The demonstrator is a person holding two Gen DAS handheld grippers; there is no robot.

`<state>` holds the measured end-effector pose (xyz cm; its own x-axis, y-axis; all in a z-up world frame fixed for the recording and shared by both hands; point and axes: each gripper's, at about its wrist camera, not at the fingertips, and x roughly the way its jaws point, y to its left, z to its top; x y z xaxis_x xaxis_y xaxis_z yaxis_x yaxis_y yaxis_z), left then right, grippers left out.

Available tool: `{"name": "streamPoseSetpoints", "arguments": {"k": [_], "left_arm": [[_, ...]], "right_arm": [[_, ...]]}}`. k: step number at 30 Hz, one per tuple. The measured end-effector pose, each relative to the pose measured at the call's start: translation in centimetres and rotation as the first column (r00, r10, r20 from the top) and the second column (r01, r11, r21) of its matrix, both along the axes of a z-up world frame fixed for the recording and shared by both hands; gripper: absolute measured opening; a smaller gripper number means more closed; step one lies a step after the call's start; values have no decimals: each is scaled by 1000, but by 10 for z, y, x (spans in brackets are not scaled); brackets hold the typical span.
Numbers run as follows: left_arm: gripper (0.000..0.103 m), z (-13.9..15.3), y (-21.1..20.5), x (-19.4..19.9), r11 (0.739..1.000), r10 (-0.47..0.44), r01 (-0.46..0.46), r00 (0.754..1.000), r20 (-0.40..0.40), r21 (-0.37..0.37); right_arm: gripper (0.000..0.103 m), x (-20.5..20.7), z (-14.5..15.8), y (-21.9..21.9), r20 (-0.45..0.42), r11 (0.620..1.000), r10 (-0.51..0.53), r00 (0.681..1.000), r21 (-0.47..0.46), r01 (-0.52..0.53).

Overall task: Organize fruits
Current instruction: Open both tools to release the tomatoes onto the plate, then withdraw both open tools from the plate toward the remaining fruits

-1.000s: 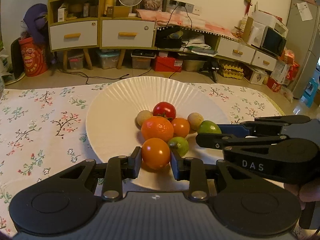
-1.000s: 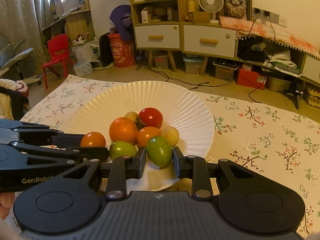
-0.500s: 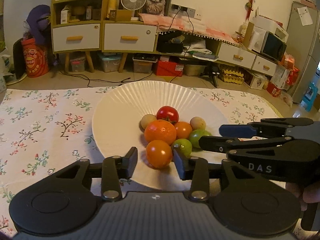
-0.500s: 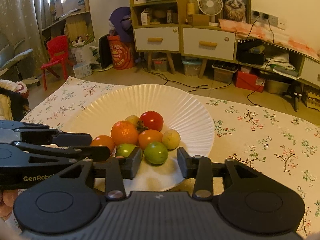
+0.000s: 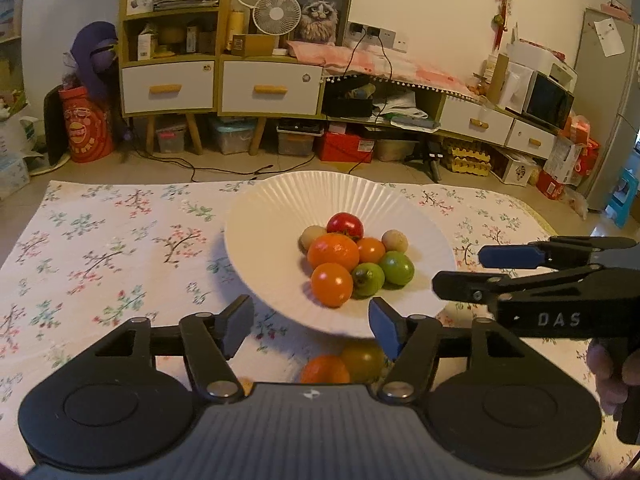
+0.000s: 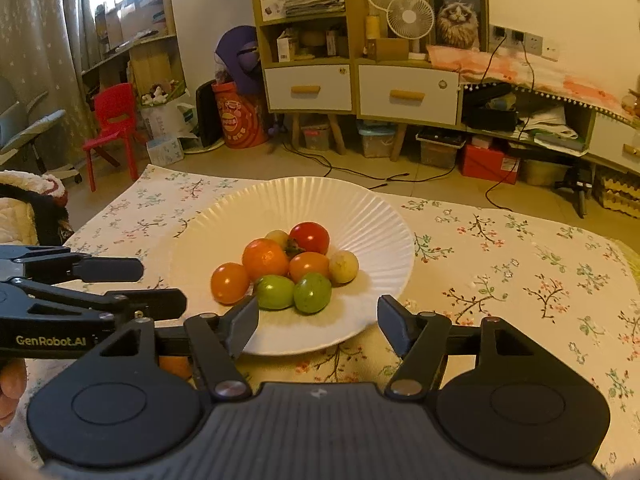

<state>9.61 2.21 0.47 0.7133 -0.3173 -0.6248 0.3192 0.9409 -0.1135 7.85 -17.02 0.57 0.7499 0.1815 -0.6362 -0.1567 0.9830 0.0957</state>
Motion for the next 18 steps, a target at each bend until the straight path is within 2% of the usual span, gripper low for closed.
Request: {"name": "streamPoseSetpoints", "arguments": {"k": [3,7,12,18], "left_arm": [[65,1,5,-6,1000,10,-10,1000,-5,1],[76,2,11,-15,1000,20,-20,1000,-8,3],[83,3,18,-25,1000,27,-27,1000,-15,2],[89,-1,25,-40,999,32,-33,999,-34,-3]], "right_arm": [[65,-3,2,1,3,1000,-1,1000,4,1],[69,-13,4,4,4,1000,-2,1000,17,2],[74,-24,4,9,-4,1000,6,1000,21,-6],[86,-38,4,14,-9,999,21,1000,45,-20]]}}
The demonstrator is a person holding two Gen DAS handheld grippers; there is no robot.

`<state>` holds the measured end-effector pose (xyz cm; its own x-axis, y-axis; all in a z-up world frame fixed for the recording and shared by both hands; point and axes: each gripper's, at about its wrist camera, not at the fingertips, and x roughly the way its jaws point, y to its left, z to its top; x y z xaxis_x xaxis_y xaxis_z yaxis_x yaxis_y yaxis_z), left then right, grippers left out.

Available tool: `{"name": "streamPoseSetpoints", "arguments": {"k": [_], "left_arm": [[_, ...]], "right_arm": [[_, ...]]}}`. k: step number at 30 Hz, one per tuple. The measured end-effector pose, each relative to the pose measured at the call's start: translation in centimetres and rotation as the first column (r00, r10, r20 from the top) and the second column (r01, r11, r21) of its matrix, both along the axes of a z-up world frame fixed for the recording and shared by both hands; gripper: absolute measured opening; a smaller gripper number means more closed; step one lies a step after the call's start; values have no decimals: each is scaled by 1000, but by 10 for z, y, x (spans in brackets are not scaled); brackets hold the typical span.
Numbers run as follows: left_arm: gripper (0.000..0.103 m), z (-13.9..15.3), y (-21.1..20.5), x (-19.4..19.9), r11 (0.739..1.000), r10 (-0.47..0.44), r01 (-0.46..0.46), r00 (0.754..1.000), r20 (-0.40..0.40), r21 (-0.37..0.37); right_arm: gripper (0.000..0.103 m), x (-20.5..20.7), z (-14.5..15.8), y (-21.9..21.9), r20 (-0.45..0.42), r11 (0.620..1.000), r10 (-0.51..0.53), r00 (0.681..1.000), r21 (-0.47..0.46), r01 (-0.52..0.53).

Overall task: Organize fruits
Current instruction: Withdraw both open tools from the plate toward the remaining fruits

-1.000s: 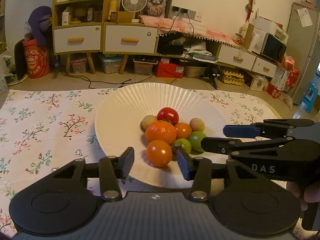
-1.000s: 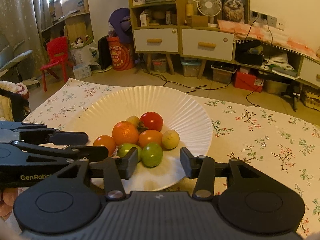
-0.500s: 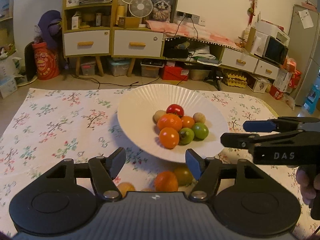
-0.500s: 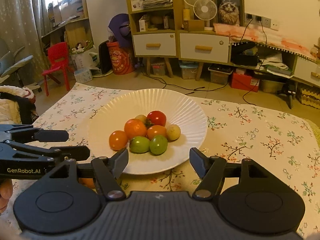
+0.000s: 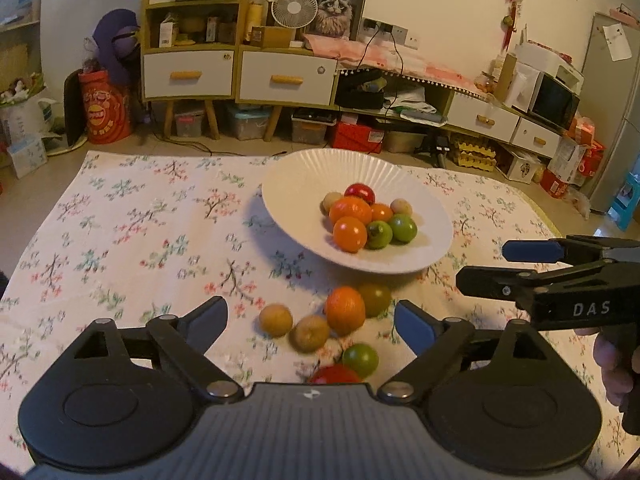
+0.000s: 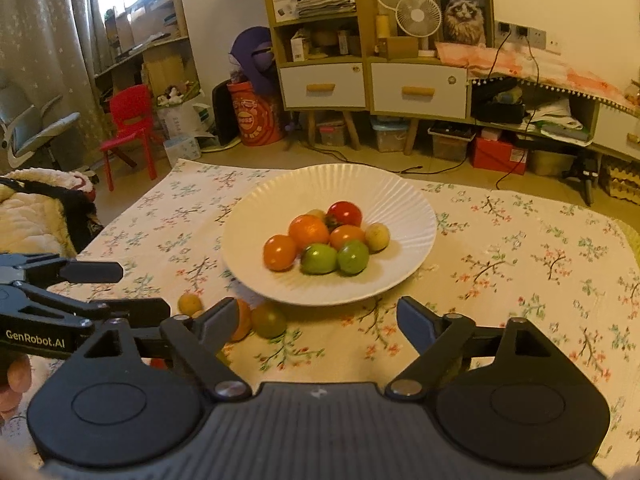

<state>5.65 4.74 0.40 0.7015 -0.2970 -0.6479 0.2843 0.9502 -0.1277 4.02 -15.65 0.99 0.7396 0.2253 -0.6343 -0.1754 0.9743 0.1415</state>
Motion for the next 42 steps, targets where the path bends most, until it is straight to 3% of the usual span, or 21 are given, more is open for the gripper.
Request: {"name": "streamPoseSetpoints", "arguments": {"k": [13,27,38,42], "left_arm": [[96,-18,19,-28,1000,24,-23,998,-64,19],[97,-34,36,-45,998,22,-19,998,-56,65],[97,-59,18,-45,994,-34,41,997,-67,102],[97,-64,4,-43,990,-65,66,998,-11,123]], "right_arm": [[97,-21,-14,11,-40,998,61,997,19,-60],[101,-28,-36,30,-111,990,140,984,11,-139],[100,-28,-47,38,-132,984,136,982,-96,-149],[100,-26,-47,35,-123,982,125,984,-127,-141]]}}
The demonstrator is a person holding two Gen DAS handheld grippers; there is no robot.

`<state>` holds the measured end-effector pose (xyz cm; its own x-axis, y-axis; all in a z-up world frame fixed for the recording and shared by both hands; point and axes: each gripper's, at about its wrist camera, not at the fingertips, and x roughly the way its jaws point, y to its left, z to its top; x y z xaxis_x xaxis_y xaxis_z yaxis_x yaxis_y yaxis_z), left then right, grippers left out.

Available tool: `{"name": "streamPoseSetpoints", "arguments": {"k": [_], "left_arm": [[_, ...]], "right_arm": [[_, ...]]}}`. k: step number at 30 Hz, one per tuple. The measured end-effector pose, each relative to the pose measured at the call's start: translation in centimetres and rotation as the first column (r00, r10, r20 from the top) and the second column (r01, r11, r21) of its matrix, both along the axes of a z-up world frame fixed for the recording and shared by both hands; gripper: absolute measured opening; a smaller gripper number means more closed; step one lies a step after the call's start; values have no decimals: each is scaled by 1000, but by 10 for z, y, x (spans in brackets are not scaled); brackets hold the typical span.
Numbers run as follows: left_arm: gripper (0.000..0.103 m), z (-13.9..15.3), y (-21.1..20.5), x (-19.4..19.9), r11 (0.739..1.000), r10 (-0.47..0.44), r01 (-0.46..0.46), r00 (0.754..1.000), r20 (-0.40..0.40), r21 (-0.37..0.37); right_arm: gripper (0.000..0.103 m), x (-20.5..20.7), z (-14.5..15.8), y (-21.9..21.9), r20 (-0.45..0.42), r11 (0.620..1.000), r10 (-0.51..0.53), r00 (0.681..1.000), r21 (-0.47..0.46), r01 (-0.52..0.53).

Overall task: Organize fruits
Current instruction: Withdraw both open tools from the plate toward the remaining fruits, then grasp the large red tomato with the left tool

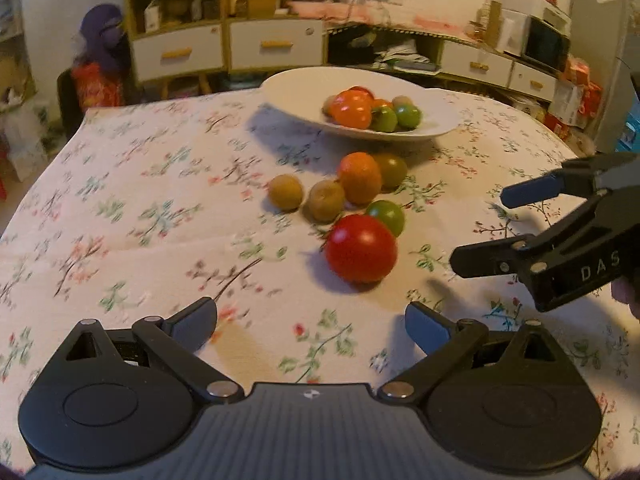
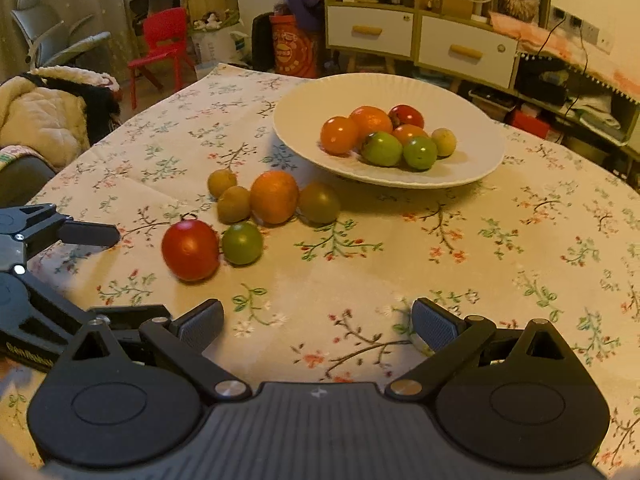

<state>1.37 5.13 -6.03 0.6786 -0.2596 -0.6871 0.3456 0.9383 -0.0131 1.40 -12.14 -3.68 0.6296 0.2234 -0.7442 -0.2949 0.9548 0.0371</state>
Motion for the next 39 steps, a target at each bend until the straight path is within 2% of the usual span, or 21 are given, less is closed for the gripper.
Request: {"name": "streamPoseSetpoints", "arguments": {"k": [5,7,11,13,16,22,30,35,39], "left_arm": [[91,1,-9,9,999,-23,24,999,24,-42],[82,2,-11,11,998,-25,27,999,34,-48],[69,5,-10,15,996,-19,22,999,38,-82],[53,6,-9,15,995,-25,28,999,36,-100],[39,8,-9,15,993,-40,43,999,27,-106],[39,11,-4,10,996,-30,31,1000,5,-78],[39,15,16,11,998,30,-32,999,-36,-59],[39,15,23,10,997,46,-49,998,-45,-56],[39,15,25,10,997,53,-56,997,-47,-60]], "right_arm": [[100,5,1,-6,9,1000,-19,1000,-5,19],[100,8,2,-11,10,999,-31,999,-4,31],[100,13,0,-18,6,998,-58,998,1,58],[100,14,-2,-18,3,998,-61,998,2,61],[99,14,-3,-16,-2,999,-49,999,4,49],[99,11,-5,-6,6,1000,-4,1000,-1,4],[100,8,-10,15,37,999,40,999,-17,-39],[91,9,-13,30,67,997,81,994,-25,-79],[78,8,-12,38,93,994,106,990,-24,-104]]}}
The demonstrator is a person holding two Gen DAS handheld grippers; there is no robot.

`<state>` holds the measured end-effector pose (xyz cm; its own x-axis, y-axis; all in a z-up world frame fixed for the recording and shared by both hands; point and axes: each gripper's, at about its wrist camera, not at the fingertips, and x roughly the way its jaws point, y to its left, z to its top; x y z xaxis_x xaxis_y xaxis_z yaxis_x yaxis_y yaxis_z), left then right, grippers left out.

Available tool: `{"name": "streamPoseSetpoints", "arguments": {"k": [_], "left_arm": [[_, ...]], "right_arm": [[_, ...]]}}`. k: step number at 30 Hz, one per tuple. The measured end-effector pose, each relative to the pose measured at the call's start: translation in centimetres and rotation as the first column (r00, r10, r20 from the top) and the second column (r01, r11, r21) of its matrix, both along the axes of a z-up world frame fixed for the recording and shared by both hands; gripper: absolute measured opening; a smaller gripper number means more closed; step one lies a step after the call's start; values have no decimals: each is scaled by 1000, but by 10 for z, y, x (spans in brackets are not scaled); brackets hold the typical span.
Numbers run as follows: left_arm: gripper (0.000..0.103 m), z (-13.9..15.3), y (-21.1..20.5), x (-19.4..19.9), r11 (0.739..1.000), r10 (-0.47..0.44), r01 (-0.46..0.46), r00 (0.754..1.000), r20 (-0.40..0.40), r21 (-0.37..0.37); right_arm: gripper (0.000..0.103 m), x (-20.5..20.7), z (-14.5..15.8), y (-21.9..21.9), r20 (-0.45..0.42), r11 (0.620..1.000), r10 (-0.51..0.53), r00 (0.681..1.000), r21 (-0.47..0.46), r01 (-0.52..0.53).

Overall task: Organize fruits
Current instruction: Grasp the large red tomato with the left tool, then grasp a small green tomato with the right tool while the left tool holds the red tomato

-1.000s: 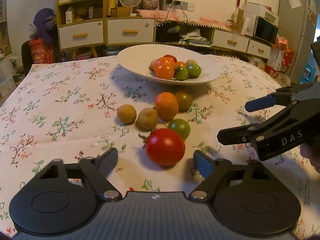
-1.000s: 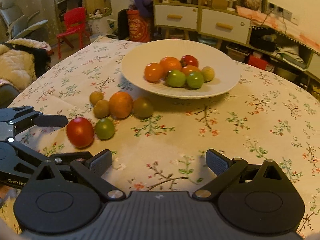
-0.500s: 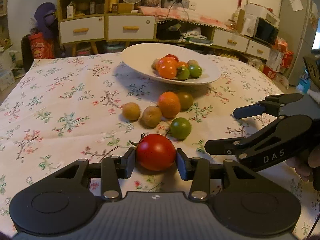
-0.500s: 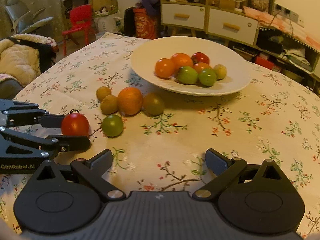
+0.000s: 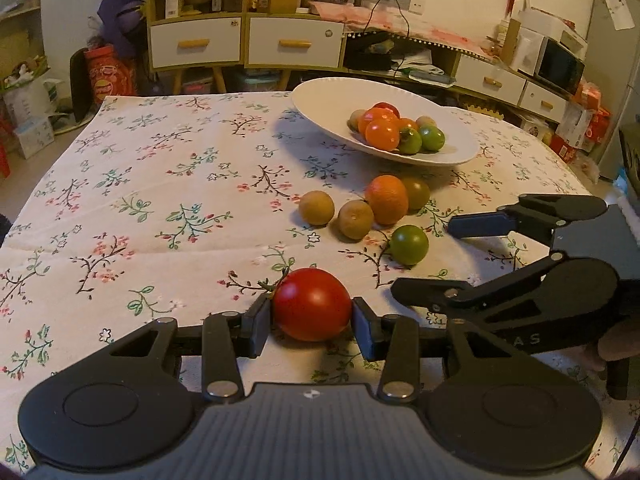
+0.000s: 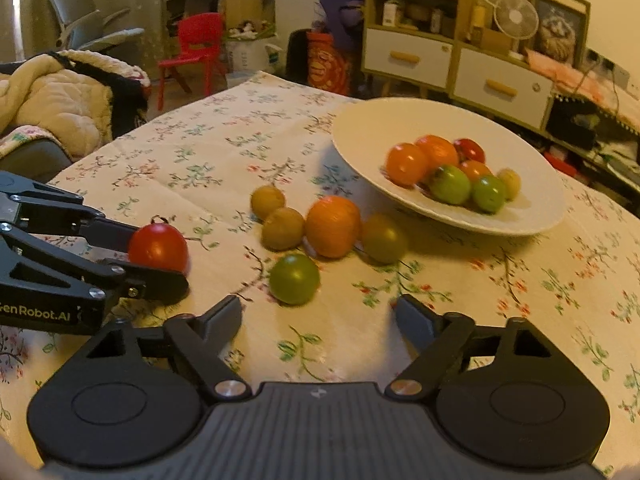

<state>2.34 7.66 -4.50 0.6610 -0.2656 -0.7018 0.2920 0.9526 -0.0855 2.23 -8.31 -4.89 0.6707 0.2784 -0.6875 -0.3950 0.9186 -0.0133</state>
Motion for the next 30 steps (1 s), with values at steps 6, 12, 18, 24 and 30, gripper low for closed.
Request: {"name": "streamPoseSetpoints", "arguments": {"k": [6,12,18,24,30], "left_arm": [[39,0,1,0,1000,-1,1,1000,0,1],[39,0,1,-1,1000,-1,1,1000,0,2],[39,0,0,0,1000,-1,1,1000,1,3],[39,0,1,0,1000,0,0,1000,-2,1],[39,0,0,-1,1000,0,0,1000,-3,1]], "right_arm": [[51,1,3,3,13,999,20,1000,25,-20],[35,-1,4,8,14,998,51,999,32,-51],[24,-1,5,7,5,997,61,998,43,-61],[24,0,5,7,-4,997,60,998,46,-60],[27,3,5,8,-1,997,51,999,57,-51]]}}
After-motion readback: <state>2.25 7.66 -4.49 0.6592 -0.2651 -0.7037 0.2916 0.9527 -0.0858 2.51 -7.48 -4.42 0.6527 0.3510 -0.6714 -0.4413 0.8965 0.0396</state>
